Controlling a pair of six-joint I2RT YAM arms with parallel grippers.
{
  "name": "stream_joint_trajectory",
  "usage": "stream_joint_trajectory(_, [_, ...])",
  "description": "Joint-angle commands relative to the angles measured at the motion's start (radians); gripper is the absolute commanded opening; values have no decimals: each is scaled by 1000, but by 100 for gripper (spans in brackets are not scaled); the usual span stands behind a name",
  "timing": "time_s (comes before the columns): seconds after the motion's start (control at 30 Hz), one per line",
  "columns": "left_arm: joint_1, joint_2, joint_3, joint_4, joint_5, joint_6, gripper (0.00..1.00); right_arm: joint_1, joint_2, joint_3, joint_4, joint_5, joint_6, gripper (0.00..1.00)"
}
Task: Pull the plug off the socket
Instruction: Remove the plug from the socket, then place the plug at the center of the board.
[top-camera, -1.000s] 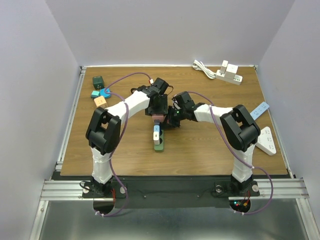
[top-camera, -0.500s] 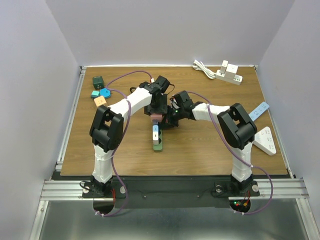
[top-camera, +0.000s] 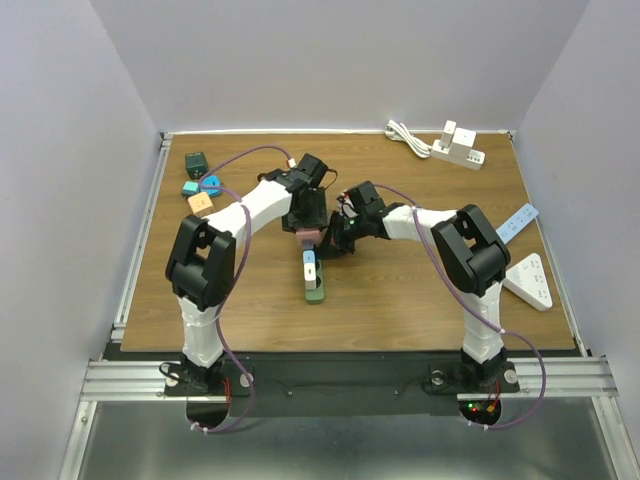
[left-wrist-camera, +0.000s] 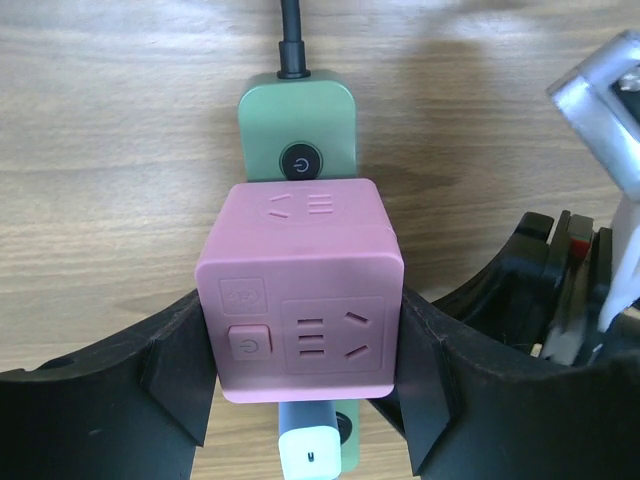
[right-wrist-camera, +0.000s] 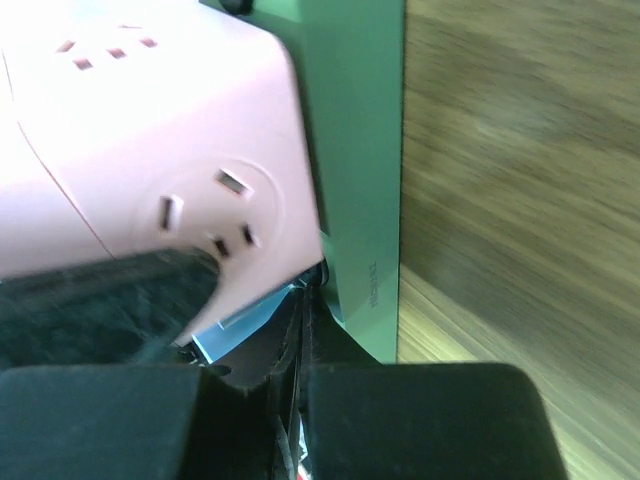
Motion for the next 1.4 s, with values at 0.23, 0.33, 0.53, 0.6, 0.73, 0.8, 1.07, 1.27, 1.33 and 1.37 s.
stream_joint_trajectory(0.23, [28, -193, 55, 66, 55, -5, 0, 52, 226, -105, -210, 354, -125, 1])
stream_joint_trajectory(0.33, [19, -154, 128, 34, 40, 24, 0, 52, 232, -100, -210, 357, -130, 0])
stream_joint_trajectory(0.53, [-10, -82, 246, -66, 19, 66, 0, 52, 251, -82, -220, 366, -141, 0])
stream_joint_trajectory(0.6, [-13, -90, 237, -66, 11, 64, 0, 50, 255, -77, -220, 366, -145, 1])
stream_joint_trajectory(0.73, [2, -143, 221, -60, -43, 70, 0, 52, 257, -74, -222, 361, -148, 1])
stream_joint_trajectory(0.8, [42, -166, 220, -59, -60, 81, 0, 50, 254, -76, -222, 361, -151, 1])
stream_joint_trajectory(1.07, [336, -240, 160, 15, 12, 173, 0, 50, 249, -79, -228, 361, -158, 0])
stream_joint_trajectory(1.27, [561, -137, 187, 98, 60, 199, 0, 50, 226, -89, -231, 360, -162, 1])
stream_joint_trajectory(1.33, [583, -85, 215, 122, 54, 198, 0, 50, 219, -89, -237, 358, -164, 0])
stream_joint_trajectory(1.37, [614, -65, 232, 133, 61, 201, 0, 52, 214, -91, -239, 358, -164, 0])
